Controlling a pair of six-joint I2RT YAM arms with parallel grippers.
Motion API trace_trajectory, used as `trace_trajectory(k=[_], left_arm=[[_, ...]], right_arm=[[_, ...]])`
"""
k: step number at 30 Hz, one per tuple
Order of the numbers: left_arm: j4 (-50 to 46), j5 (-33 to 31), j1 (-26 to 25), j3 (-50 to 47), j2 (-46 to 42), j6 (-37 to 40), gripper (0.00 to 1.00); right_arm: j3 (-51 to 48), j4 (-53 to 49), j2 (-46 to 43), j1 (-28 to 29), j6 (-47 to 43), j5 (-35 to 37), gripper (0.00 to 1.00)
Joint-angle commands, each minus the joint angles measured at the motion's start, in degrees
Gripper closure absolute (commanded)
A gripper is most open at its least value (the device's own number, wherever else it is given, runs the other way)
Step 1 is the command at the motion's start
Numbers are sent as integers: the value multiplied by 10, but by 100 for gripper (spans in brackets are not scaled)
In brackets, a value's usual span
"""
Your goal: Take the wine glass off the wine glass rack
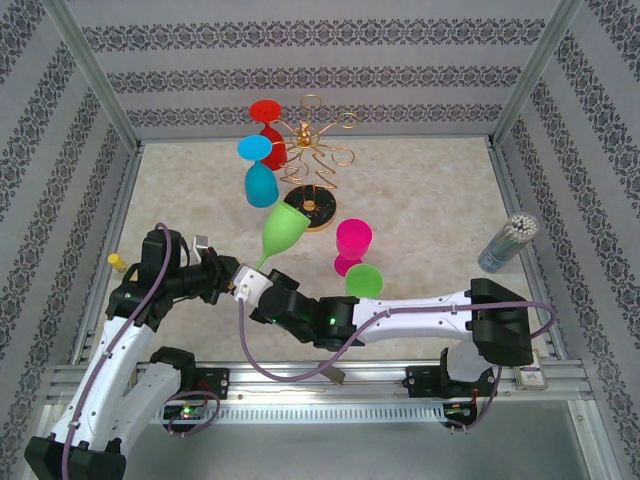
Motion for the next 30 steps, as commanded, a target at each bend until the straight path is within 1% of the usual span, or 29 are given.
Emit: trace_trajectory(k=[1,8,9,13,15,16,22,26,30], left_arm=[[39,15,6,-9,-1,8,100],[38,14,6,-11,-5,8,100],[38,13,6,-12,-6,8,100],[46,13,6,-17,-11,8,100],[59,16,6,-24,-14,3,100],[64,17,6,-28,-15,0,100],[91,21,6,-45,-21,-9,100],[94,22,6,-45,-23,-2,100],[110,10,6,-52,-29,16,100]], right_arm=[[20,29,1,9,8,-28,100],[23,20,-5,9,15,-37,100],[23,19,-6,9,16,-38,99],[26,11,-14,9,23,-44,87],[29,1,-21,10,27,-47,77],[31,-5,-25,11,29,-51,75],[32,-41,-61,11,52,-69,73],[21,-57,-98,11,78,-80,72],[28,-99,-135,9,103,-104,70]])
